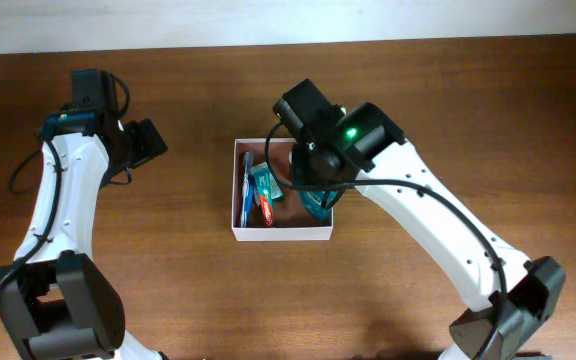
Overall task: Pack container
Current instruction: 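Lower the Listerine bottle into the box beside the pump bottle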
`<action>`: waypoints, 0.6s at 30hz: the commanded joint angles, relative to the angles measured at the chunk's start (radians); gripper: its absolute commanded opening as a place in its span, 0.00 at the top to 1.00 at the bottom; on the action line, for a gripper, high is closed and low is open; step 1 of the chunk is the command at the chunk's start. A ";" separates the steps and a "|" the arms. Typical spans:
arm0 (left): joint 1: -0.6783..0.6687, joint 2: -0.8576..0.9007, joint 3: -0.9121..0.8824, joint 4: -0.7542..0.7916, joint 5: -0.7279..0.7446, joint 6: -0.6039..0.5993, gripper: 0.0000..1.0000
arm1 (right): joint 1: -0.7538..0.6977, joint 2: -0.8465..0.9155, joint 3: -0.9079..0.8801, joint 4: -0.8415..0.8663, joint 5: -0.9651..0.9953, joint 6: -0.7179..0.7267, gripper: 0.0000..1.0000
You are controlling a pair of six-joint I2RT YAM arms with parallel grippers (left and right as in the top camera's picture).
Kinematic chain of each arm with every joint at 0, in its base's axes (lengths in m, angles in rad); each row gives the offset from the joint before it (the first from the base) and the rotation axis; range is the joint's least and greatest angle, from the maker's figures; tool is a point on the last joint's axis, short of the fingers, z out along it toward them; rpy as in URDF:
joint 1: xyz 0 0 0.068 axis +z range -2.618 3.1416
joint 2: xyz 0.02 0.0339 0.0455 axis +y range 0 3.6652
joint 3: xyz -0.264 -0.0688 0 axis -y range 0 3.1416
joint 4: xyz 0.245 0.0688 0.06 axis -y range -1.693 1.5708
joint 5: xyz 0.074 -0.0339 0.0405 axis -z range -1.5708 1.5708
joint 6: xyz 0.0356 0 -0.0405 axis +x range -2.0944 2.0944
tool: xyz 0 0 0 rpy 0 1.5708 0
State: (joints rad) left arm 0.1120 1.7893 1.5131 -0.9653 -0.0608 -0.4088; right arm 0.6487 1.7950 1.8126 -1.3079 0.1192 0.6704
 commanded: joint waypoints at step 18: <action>0.003 -0.023 0.014 -0.001 -0.008 0.005 0.01 | 0.006 0.089 -0.058 0.120 0.077 0.045 0.69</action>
State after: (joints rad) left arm 0.1120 1.7893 1.5131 -0.9653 -0.0608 -0.4088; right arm 0.6487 1.8740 1.7515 -1.1965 0.1612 0.7052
